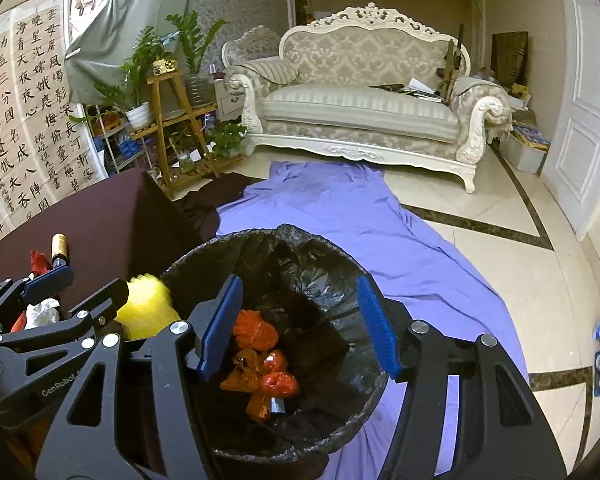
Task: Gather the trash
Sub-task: 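Open both tools over the trash bag to drop the net and bag, then grasp the black rod with the left tool while the right tool grasps the white tissue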
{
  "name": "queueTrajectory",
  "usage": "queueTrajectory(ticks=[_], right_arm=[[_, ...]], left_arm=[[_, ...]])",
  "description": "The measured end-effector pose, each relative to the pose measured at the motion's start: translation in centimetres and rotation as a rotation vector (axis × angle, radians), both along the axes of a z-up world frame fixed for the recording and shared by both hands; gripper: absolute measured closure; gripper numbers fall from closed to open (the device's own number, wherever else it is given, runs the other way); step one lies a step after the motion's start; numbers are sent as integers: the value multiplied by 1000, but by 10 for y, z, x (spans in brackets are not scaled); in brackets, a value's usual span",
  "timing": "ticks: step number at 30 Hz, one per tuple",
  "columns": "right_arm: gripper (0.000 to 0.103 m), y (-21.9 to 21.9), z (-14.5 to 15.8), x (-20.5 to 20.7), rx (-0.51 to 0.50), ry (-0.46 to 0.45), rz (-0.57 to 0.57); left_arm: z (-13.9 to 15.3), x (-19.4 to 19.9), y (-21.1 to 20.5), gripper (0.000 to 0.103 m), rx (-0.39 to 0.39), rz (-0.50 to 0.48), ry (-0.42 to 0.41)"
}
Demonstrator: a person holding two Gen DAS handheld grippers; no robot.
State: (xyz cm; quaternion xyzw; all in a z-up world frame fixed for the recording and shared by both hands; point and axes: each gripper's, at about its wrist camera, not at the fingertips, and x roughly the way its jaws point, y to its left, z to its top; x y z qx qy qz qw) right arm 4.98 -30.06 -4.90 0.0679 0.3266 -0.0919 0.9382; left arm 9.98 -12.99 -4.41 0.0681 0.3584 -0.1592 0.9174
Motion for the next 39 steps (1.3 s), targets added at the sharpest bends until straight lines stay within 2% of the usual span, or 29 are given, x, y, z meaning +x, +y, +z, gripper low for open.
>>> queueTrajectory(ticks=[15, 24, 31, 39], right_arm=[[45, 38, 8, -12, 9, -8, 70], [45, 76, 15, -18, 7, -15, 139], [45, 104, 18, -20, 3, -11, 195], [45, 131, 17, -22, -7, -1, 250]], left_arm=[[17, -23, 45, 28, -18, 54, -34], [20, -37, 104, 28, -8, 156, -48], [13, -52, 162, 28, 18, 248, -26], [0, -64, 193, 28, 35, 282, 15]])
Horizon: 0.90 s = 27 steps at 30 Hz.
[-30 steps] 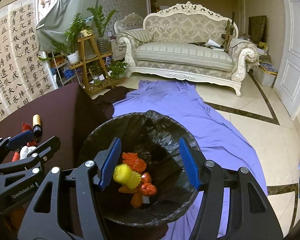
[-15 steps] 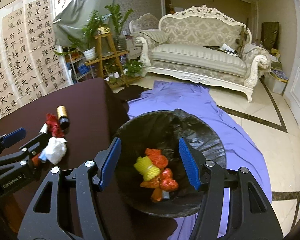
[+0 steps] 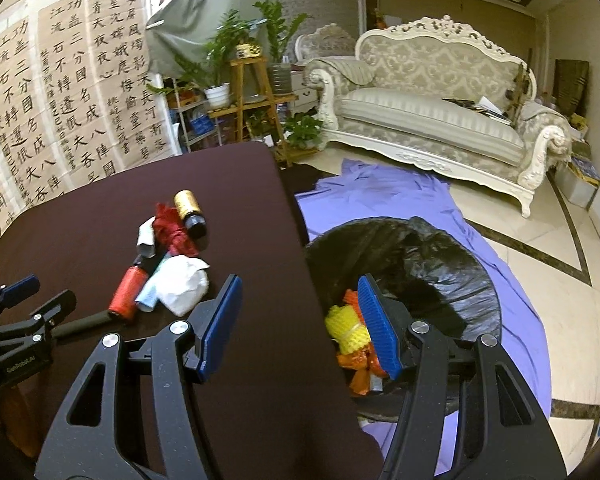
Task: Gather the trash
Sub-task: 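Grasp the black rod with the left tool while the right tool grasps the white tissue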
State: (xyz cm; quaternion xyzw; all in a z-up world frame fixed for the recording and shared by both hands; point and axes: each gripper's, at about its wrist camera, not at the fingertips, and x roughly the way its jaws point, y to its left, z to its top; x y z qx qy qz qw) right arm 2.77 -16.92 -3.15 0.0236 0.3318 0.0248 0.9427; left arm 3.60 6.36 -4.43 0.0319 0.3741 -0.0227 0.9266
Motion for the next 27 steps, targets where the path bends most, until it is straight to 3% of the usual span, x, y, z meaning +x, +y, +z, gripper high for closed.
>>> queueTrajectory(ticks=[12, 15, 22, 25, 27], right_arm=[[45, 22, -2, 3, -7, 18, 38], [45, 24, -1, 5, -8, 19, 45], [45, 36, -1, 11, -8, 24, 65], [45, 43, -3, 15, -12, 31, 82], [45, 48, -3, 17, -14, 34, 92]], left_arm=[[-16, 9, -6, 29, 63, -89, 77], [-22, 16, -4, 41, 57, -104, 126], [-23, 11, -2, 78, 27, -146, 123], [-23, 10, 4, 89, 12, -121, 117], [-22, 9, 10, 90, -11, -103, 117]])
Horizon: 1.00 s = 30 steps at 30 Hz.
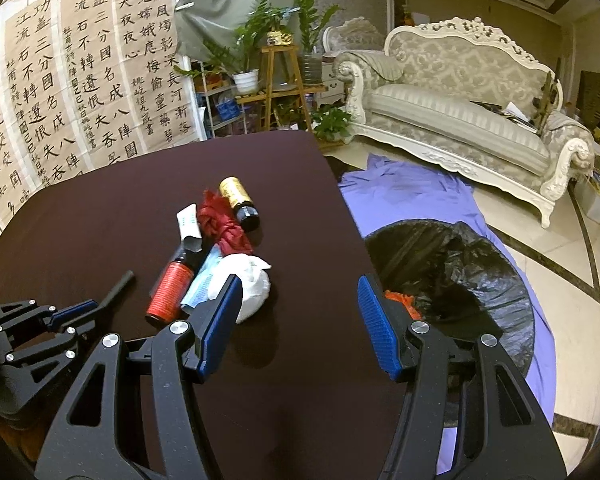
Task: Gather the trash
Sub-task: 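Grasp the black rod with the left tool while the right tool grasps the white tissue, then carry the tissue over the trash bag with the right tool and release it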
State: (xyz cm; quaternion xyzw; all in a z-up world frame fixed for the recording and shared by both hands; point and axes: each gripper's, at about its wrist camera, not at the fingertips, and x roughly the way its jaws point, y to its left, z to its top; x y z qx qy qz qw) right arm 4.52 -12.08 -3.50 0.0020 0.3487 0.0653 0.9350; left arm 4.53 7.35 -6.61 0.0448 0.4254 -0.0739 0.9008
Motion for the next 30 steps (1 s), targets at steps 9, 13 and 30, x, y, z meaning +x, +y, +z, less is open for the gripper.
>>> queueTrajectory(ticks=[9, 13, 30], right_arm=[[45, 25, -7, 13, -13, 26, 49], [45, 31, -10, 18, -23, 41, 57], [77, 29, -15, 7, -45, 62, 65]], left_arm=[[5, 3, 23, 90, -26, 95, -18], [8, 4, 33, 90, -45, 133, -32], [19, -4, 32, 90, -103, 160, -81]])
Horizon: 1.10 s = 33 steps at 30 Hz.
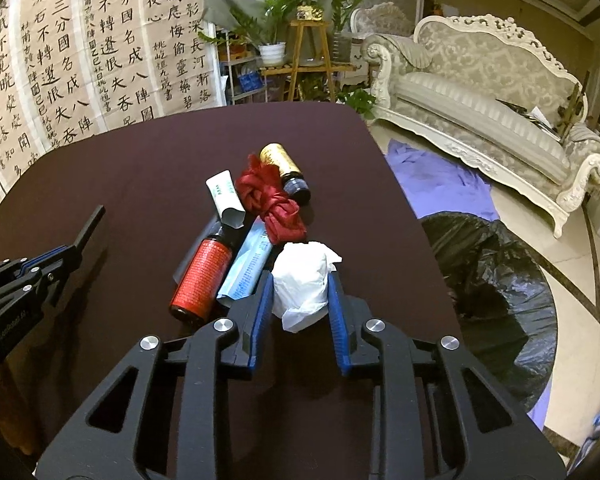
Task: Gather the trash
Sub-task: 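Carry the tissue over the trash bag with the right tool and release it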
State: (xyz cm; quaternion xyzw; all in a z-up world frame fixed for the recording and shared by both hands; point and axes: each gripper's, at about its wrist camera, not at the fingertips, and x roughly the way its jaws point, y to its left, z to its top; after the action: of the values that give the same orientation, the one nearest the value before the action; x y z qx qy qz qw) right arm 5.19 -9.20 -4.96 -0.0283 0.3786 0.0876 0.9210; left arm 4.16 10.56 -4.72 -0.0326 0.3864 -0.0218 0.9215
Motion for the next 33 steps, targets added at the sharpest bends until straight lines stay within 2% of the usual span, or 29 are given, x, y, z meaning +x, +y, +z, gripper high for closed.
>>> queueTrajectory(ticks=[11, 24, 33], right_arm=[[77, -43, 18, -12, 15, -61, -100], [77, -105, 26, -22, 9, -116, -234], [77, -145, 26, -22, 15, -135, -313]], left_arm=[[19, -4, -34, 90, -12, -62, -61], [38, 4, -110, 90, -9, -199, -125], [37, 16, -158, 90, 10, -282, -139]])
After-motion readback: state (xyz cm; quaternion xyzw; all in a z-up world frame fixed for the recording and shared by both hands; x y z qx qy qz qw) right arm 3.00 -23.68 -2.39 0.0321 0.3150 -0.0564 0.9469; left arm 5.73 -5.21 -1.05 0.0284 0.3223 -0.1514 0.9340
